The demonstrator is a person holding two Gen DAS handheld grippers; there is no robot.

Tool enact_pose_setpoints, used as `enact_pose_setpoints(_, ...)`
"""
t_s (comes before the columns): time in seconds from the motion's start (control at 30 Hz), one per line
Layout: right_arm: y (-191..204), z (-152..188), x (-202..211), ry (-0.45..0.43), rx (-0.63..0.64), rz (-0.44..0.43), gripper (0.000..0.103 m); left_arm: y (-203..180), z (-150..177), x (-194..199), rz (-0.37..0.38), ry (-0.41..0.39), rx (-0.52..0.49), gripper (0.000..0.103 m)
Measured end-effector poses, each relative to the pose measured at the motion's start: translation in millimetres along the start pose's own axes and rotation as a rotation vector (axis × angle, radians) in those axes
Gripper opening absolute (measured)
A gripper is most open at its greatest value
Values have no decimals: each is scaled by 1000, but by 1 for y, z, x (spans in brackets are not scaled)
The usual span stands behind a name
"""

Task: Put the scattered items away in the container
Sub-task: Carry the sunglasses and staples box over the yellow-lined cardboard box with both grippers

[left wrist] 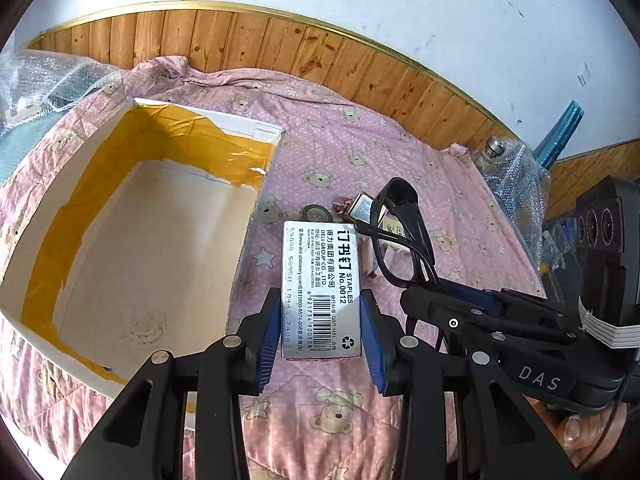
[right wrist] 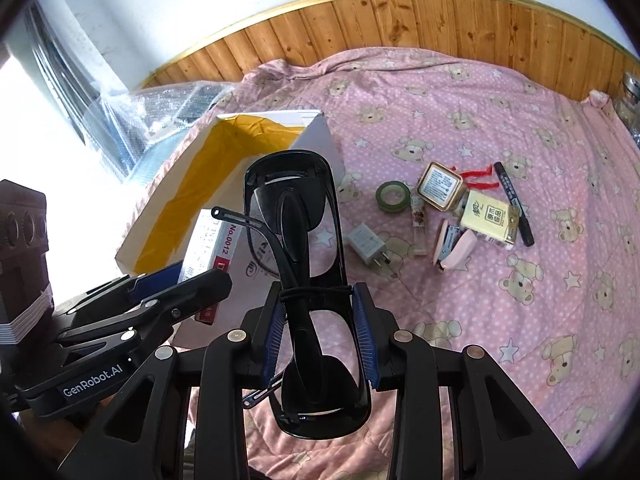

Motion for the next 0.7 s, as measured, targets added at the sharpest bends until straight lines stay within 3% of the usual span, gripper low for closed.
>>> enact_pose_setpoints(0.7, 59, -38, -3, -9, 123, -30, 35, 46, -23, 35, -40, -66, 62, 39)
Point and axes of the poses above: each gripper's, at about its wrist camera, not at the fingertips, and x roughly against the way its jaws point, y to its left, z to its underside, the point moved 7 cm from there along -x, roughly the way its jaws point, and after that the axes turned 12 degrees about y, right-handed, at the moved point
